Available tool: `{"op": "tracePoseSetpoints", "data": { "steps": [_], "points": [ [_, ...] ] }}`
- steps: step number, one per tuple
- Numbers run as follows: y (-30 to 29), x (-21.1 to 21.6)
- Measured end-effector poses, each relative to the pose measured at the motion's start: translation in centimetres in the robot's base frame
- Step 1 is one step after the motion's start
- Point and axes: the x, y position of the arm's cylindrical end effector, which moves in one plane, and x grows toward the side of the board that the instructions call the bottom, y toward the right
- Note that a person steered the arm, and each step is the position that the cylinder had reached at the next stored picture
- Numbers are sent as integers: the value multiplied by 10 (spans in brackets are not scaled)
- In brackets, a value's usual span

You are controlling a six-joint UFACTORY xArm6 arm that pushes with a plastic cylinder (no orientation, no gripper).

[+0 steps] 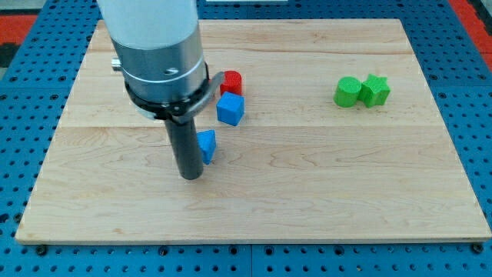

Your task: Push blue triangle closer to the red star

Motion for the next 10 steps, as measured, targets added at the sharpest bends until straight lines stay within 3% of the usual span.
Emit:
{"op": "tracePoseSetpoints", "data": {
  "steps": [1, 2, 4, 5, 6, 8, 10],
  "points": [
    [30, -25],
    [-17, -47],
    [-40, -41],
    [-91, -44],
    [-97, -72],
    [-156, -74],
    [-90, -118]
  ]
}}
